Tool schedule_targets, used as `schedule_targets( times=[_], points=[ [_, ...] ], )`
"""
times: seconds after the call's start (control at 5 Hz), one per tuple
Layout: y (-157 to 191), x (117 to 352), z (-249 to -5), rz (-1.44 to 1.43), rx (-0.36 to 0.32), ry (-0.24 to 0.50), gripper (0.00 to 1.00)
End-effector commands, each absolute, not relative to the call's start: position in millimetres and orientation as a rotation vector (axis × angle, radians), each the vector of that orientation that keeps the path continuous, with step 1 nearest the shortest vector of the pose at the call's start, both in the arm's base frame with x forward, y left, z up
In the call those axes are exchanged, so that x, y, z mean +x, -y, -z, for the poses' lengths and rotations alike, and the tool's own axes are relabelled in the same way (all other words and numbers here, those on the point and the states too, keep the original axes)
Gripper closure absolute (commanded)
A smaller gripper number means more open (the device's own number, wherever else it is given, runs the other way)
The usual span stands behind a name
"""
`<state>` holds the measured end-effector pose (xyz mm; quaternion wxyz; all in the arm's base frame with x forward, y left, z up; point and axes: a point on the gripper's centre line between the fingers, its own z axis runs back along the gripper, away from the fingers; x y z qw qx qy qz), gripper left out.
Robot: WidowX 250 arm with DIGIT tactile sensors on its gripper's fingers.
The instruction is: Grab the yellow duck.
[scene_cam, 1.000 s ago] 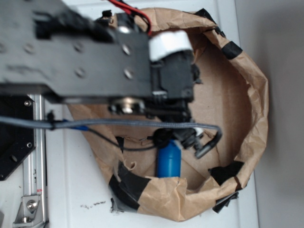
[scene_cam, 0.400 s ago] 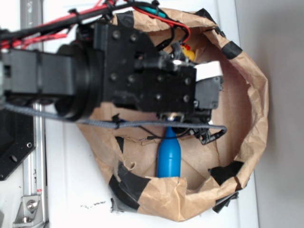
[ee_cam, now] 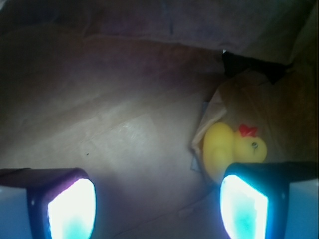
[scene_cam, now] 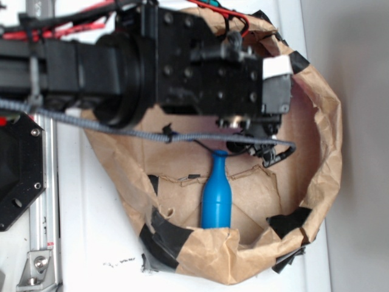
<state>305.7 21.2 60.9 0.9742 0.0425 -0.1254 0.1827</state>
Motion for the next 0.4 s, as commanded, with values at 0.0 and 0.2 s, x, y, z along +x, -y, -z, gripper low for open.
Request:
schedule_targets(
  times=[0.0,0.2],
  points=[
    [-49,309,-68,-0.386,0.091,0.285,0.0],
    [-59,298,-66,-0.426,0.092,0.27,0.0]
  ],
)
